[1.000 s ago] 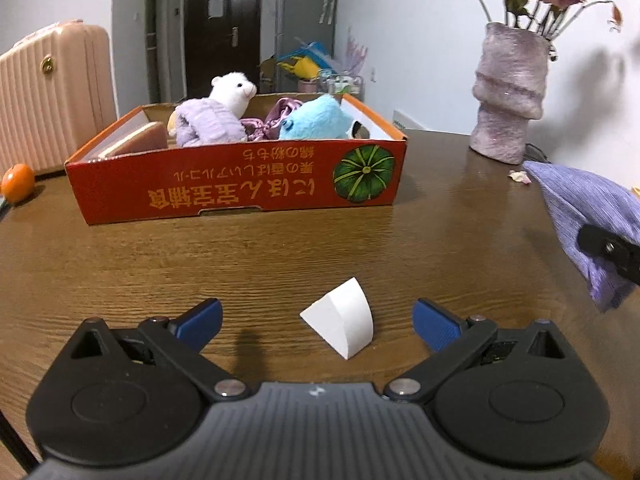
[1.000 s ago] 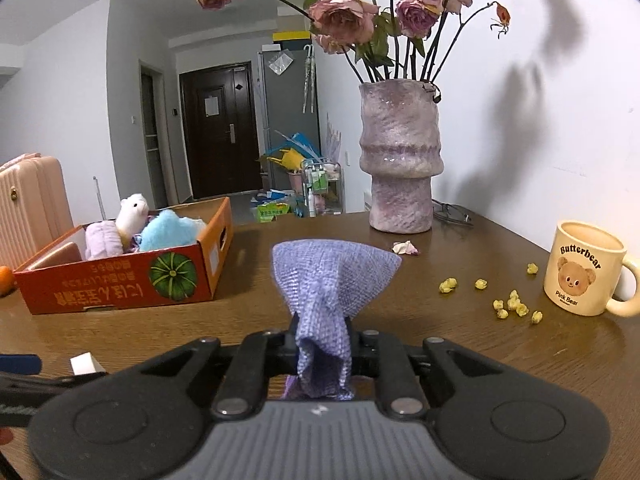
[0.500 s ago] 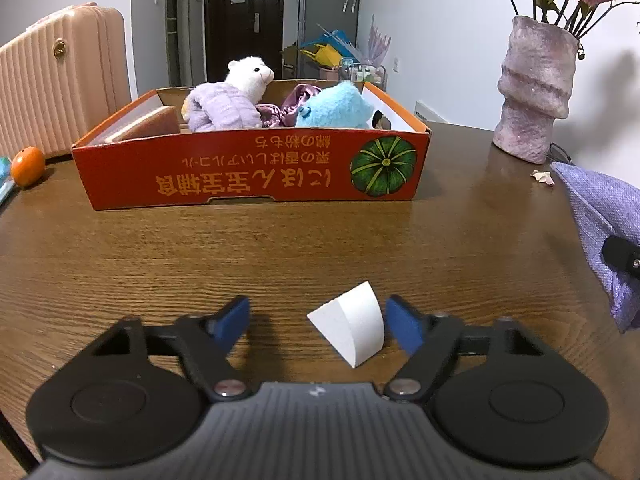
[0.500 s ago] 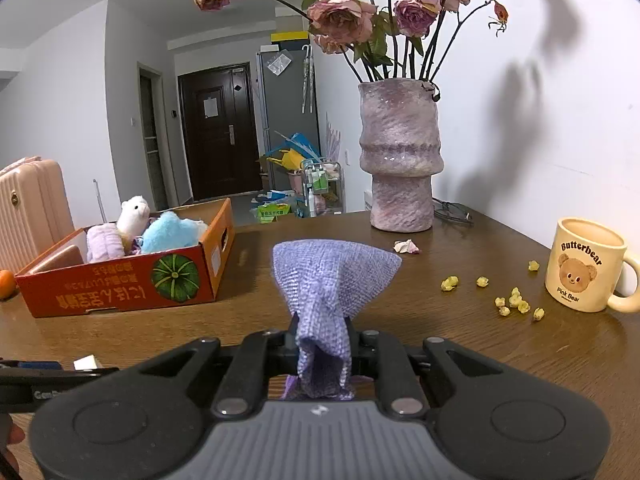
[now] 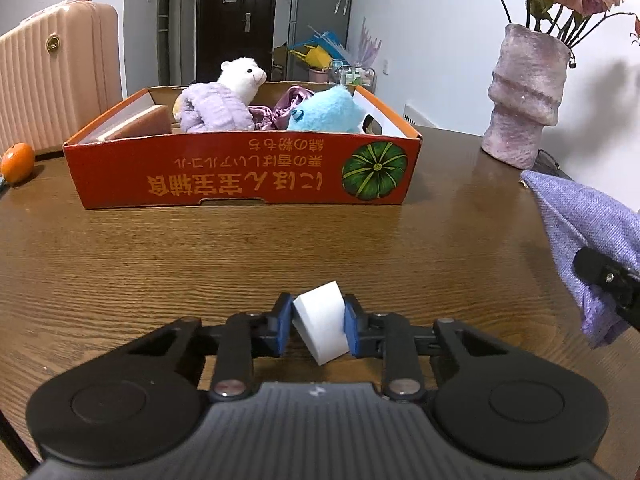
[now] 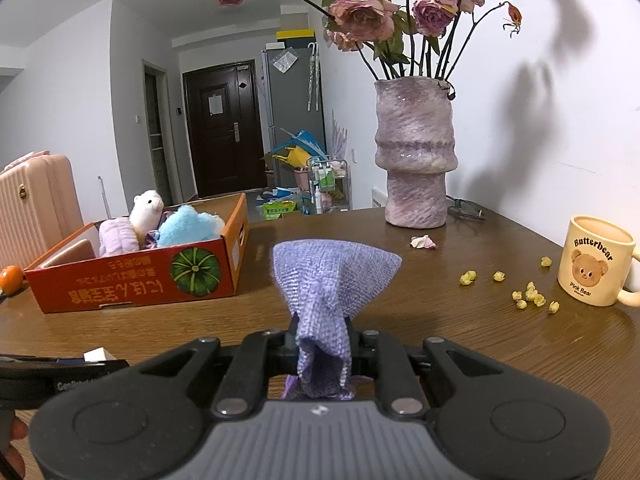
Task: Organize soft objects
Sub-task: 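Grasp the white paper cone with the left gripper while the right holds the pouch, then carry the paper cone and lilac pouch over the cardboard box with both grippers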
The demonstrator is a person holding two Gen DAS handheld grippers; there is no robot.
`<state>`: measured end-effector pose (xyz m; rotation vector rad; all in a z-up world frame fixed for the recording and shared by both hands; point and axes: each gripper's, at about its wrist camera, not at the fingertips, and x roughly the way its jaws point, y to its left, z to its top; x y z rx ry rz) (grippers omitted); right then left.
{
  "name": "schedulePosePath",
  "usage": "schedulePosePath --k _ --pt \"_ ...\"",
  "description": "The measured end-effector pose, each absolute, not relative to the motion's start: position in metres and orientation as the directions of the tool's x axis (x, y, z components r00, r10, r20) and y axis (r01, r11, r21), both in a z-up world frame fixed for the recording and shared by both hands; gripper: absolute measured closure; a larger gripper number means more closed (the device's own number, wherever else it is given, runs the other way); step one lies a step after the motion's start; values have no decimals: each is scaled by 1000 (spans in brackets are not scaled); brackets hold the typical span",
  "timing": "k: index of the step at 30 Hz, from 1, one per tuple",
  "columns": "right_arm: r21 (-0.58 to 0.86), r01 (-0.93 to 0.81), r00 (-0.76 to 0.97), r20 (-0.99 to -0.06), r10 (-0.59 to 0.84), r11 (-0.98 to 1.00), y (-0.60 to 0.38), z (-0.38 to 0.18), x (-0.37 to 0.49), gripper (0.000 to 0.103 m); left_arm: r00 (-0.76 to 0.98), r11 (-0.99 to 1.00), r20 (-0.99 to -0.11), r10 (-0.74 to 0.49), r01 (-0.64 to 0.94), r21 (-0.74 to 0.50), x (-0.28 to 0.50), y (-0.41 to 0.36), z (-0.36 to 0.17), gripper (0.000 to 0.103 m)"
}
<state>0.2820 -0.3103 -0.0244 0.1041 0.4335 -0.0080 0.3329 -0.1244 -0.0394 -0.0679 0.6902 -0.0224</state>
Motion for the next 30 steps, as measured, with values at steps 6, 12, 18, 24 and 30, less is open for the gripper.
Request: schedulePosePath --k 6,12,18,24,30 --pt "102 32 909 -416 13 994 -298 -24 280 88 796 997 -604 -50 5 -75 327 -122 -32 76" --pt "114 37 919 -395 11 993 -286 -23 278 88 812 995 -582 -52 -7 -99 325 -113 -25 76" --pt "111 26 931 -364 17 993 -272 -20 276 88 828 990 -557 -56 -26 -139 324 -98 -17 76" --pt "107 22 940 -340 15 994 -256 -18 279 88 845 985 -532 -44 -52 -165 324 -78 -10 76" --pt "88 12 948 -317 17 996 -237 -18 284 88 864 980 -503 -11 -90 -176 326 -55 -3 76"
